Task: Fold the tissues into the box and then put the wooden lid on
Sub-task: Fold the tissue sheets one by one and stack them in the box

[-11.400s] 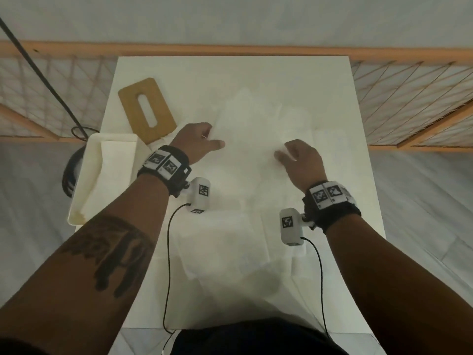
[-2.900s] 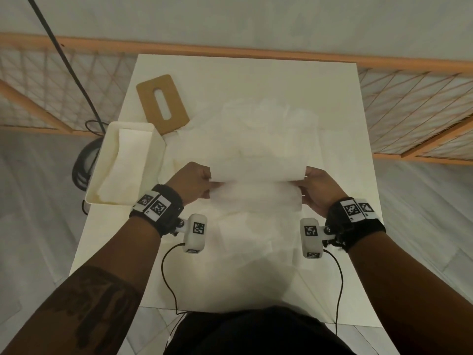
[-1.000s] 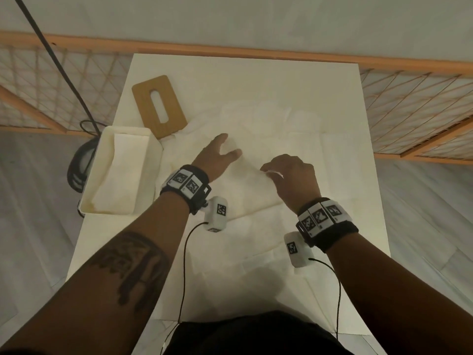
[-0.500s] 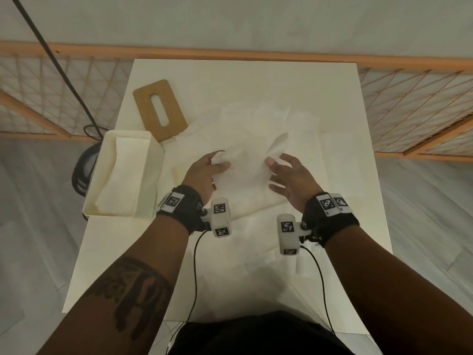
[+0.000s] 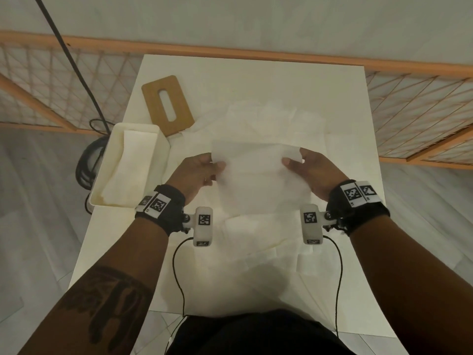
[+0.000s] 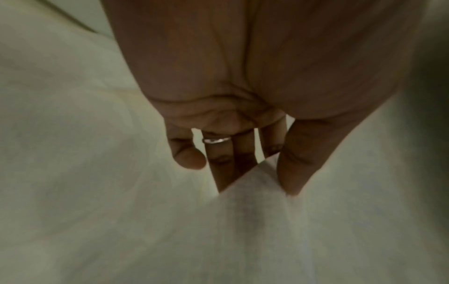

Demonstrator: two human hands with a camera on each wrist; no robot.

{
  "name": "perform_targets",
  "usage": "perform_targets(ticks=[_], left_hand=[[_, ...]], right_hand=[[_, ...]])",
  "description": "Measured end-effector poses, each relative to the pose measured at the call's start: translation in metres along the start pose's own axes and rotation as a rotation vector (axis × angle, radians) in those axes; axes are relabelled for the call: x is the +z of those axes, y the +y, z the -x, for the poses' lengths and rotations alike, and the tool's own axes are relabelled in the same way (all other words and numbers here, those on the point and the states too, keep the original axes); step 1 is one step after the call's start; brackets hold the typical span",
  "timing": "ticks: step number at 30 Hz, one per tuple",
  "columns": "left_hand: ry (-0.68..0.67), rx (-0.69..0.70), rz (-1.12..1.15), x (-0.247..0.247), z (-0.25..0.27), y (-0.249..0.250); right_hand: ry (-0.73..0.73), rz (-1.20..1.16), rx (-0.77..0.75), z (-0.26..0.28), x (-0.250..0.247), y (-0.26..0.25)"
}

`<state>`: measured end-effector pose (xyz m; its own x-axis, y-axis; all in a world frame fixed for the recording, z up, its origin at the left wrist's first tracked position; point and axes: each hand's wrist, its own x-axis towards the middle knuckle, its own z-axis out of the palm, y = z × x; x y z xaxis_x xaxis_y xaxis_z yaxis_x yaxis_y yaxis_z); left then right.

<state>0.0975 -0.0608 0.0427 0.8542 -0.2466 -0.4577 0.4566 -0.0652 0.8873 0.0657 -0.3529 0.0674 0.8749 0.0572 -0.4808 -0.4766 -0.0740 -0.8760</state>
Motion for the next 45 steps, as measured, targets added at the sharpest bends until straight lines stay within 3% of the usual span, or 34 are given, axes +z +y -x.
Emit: perform_targets(ticks=[4,9,16,22,27,34,40,45], left_hand=[[0.033,0.136,-0.155,0.005,0.006,0.003],[0.008,0.217,-0.261,0.006,0.012,0.003],[-0.104,0.096,-0.274,0.006,0.019,0.005],[-0.127,-0.035,-0.032,0.012,0.021,0.006],[0.045,0.103,-0.364,0.022,0.024,-0.022],[-0.009,-0.048,-0.558,0.050,0.065,-0.076],[0.134,0.002,-0.701,0.057,0.065,-0.101],[0.082,0.038,-0.888,0.056,0.060,-0.110]], right_hand=[[-0.151,-0.151,0.037,0.002,-0.017,0.000],[-0.065,-0.064,0.025,0.001,-0.027,0.006],[-0.036,-0.091,0.110,0.002,-0.029,0.012],[-0.056,-0.287,0.183,0.009,-0.031,0.007],[-0.003,0.083,0.090,0.017,-0.026,0.032],[0.145,0.545,0.088,0.046,-0.015,0.090],[0.209,0.644,-0.008,0.035,0.000,0.105],[0.234,0.850,-0.011,0.018,0.007,0.105]])
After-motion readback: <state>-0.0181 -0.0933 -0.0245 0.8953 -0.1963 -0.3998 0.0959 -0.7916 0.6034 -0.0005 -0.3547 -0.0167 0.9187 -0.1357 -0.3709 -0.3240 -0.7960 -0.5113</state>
